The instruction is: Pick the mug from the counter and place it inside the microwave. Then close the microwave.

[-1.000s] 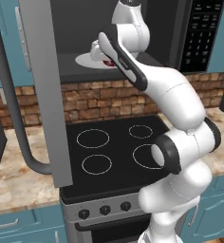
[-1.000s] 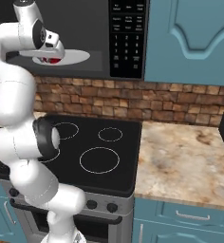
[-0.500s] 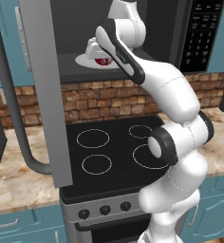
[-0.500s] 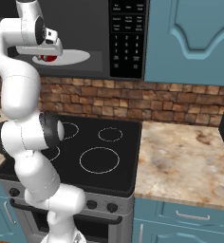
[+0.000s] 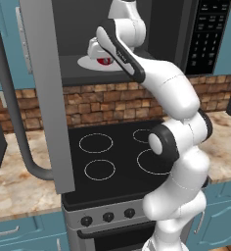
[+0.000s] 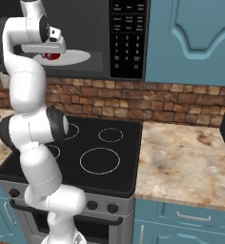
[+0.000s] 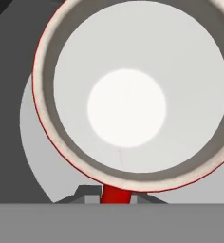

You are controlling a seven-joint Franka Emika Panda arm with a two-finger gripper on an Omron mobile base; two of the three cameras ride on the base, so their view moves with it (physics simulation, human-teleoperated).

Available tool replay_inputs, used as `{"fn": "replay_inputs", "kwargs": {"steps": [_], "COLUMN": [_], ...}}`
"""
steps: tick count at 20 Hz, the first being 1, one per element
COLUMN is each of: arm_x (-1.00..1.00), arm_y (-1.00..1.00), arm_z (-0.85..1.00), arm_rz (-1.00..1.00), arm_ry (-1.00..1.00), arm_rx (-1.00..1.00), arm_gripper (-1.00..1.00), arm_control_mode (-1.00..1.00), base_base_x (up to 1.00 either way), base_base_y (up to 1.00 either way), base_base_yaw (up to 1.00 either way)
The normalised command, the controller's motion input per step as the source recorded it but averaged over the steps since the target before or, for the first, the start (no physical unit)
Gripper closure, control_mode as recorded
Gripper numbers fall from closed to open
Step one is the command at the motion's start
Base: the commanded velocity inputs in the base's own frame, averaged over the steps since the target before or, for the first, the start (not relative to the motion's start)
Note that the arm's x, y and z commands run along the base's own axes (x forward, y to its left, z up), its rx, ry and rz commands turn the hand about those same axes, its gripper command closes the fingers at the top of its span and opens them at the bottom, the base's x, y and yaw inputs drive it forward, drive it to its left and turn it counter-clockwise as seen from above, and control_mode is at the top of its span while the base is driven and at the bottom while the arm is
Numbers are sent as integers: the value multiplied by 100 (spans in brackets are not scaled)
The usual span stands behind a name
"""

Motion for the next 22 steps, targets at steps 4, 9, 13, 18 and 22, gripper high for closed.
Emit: {"fn": "replay_inputs", "kwargs": {"steps": [4,9,13,18,22], "arm_x": [14,8,0,0,0], "arm_y": [0,0,0,0,0], "arm_z": [0,0,0,0,0], "arm_rz": [-9,-5,0,0,0], "arm_ry": [0,1,0,0,0], "arm_rx": [-1,0,0,0,0], "arm_gripper": [100,100,-100,-100,-100], "arm_control_mode": [-100,-100,-100,-100,-100], "base_base_x": [0,0,0,0,0], "base_base_y": [0,0,0,0,0], "base_base_yaw": [0,0,0,0,0]}}
